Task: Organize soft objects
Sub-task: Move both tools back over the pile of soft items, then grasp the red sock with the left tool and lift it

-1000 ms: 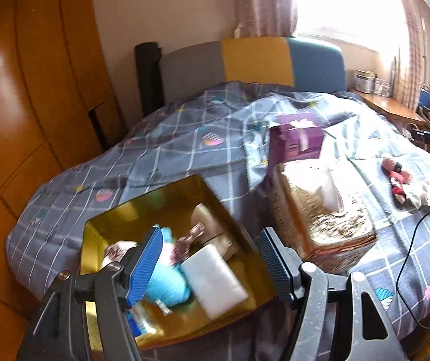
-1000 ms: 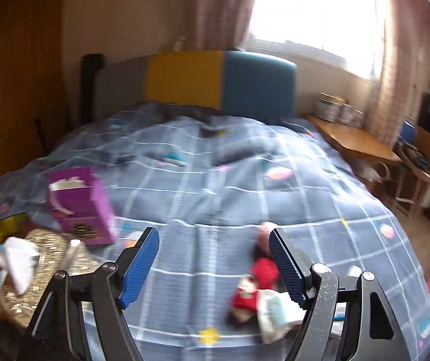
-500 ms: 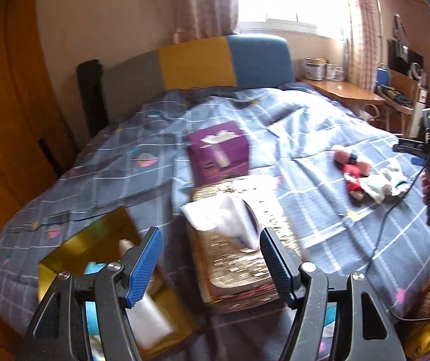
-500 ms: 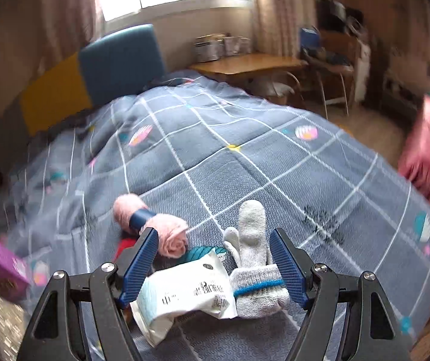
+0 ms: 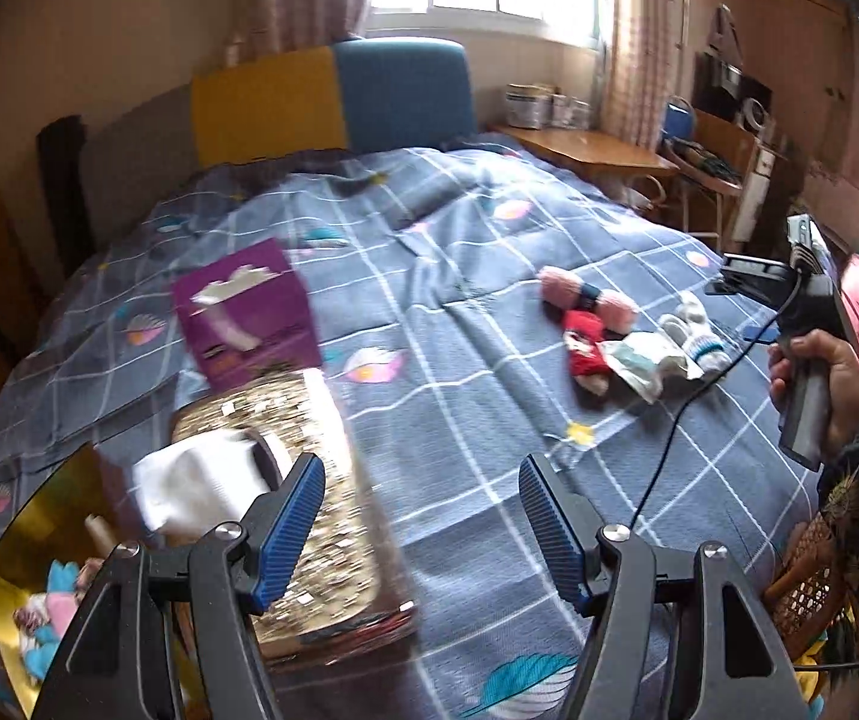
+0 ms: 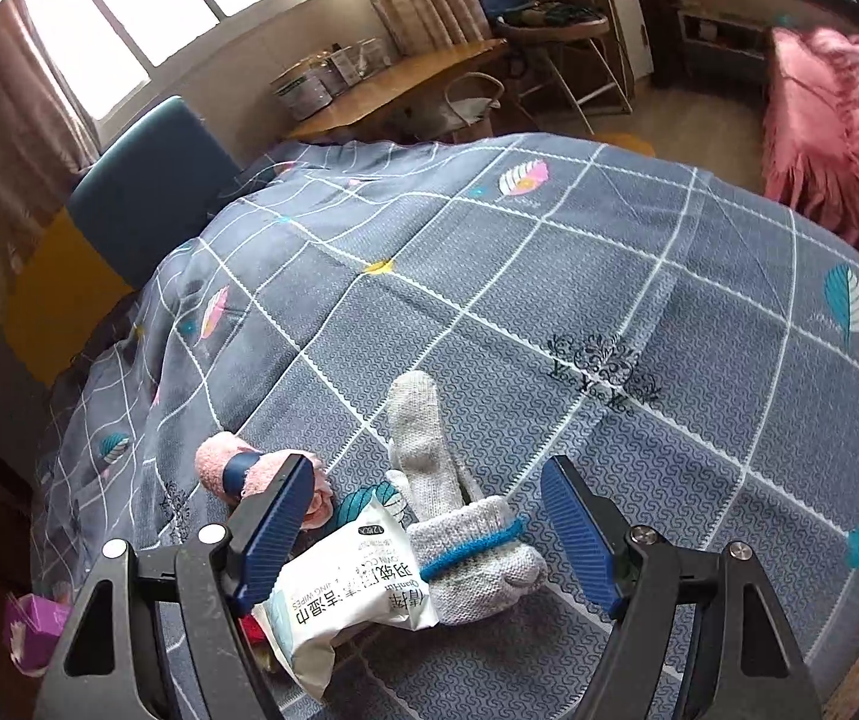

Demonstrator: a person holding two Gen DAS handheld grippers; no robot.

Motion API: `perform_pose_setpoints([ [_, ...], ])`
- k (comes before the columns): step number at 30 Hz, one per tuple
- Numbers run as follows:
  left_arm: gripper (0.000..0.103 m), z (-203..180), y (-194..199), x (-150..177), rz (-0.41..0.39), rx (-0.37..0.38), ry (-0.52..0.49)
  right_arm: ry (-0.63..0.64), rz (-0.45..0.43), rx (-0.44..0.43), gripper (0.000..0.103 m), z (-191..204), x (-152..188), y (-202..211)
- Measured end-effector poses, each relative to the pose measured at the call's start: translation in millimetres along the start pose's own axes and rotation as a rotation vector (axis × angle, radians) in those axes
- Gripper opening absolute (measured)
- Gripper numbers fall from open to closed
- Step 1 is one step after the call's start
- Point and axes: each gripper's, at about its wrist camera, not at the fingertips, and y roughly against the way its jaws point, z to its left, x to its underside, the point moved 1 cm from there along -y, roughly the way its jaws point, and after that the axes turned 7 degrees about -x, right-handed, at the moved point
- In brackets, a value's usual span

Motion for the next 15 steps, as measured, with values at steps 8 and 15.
perform_pose_setpoints([
  [8,0.068,-30,-17,2,0.045,0.036,-0.050,-0.046,0.039,-0.056,0.079,-4,1,-4],
  [15,0.065,-53,-46,-10,0.115,0.090,-0.045,0.046,0.079,-0.108,0.079,17,9,-9],
])
